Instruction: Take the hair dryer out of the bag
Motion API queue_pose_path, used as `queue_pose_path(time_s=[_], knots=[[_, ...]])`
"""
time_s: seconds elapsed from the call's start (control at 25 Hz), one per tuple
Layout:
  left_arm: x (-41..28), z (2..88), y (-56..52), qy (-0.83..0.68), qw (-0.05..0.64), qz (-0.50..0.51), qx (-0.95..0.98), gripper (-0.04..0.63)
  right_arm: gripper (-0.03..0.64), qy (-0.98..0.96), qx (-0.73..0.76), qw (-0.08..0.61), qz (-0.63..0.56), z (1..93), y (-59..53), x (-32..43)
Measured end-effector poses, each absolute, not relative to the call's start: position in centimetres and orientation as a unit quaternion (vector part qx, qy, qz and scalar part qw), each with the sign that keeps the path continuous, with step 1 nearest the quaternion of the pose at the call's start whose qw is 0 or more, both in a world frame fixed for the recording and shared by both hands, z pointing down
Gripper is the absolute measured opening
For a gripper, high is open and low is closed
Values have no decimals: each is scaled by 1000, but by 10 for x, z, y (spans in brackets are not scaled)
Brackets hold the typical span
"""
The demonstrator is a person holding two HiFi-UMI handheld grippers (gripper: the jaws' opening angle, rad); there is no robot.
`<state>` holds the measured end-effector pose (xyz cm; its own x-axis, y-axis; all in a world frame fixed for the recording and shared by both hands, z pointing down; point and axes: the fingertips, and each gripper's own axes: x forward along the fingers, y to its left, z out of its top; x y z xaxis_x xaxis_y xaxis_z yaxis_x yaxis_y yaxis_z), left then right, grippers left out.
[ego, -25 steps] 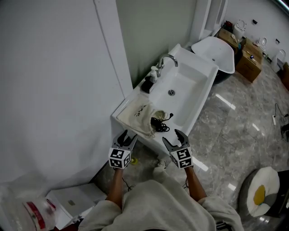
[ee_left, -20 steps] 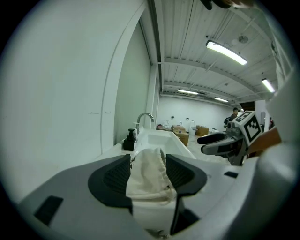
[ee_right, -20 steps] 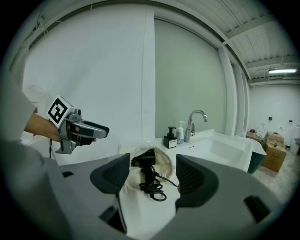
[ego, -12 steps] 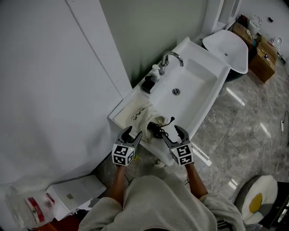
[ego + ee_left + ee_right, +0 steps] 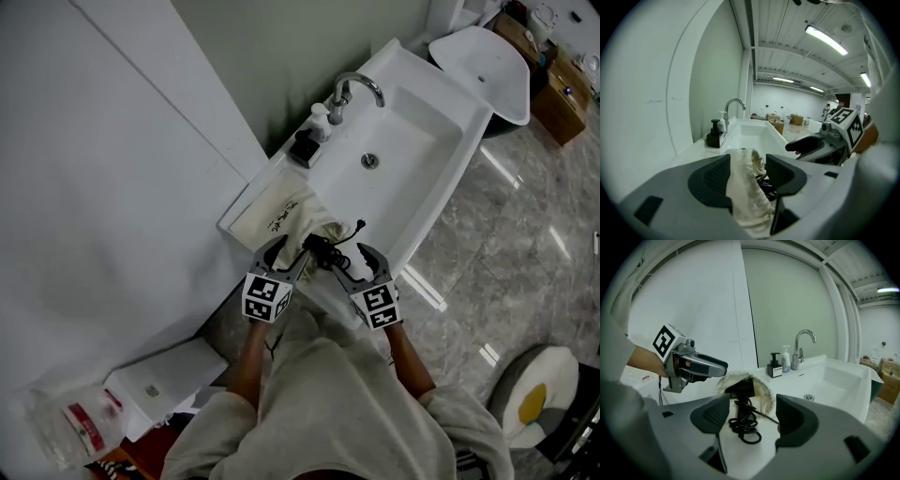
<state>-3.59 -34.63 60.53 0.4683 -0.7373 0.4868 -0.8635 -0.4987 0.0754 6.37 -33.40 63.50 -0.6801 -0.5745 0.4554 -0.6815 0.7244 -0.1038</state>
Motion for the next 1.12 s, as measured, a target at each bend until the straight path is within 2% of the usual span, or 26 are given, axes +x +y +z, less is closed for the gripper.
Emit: queue_pose_path(time_s=[0.48,0.8,1.12], knots=[[-28,653,-373,-424,159,267,851,213,291,-900,346,223,146,659,-343,41],[-40,649,-384,-383,156,257,874,120,291,-889,362,246,136,665,-357,18],[-52,654,-387,-343,175,238,892,66,293,-881,346,299,125,683,-364,-19]])
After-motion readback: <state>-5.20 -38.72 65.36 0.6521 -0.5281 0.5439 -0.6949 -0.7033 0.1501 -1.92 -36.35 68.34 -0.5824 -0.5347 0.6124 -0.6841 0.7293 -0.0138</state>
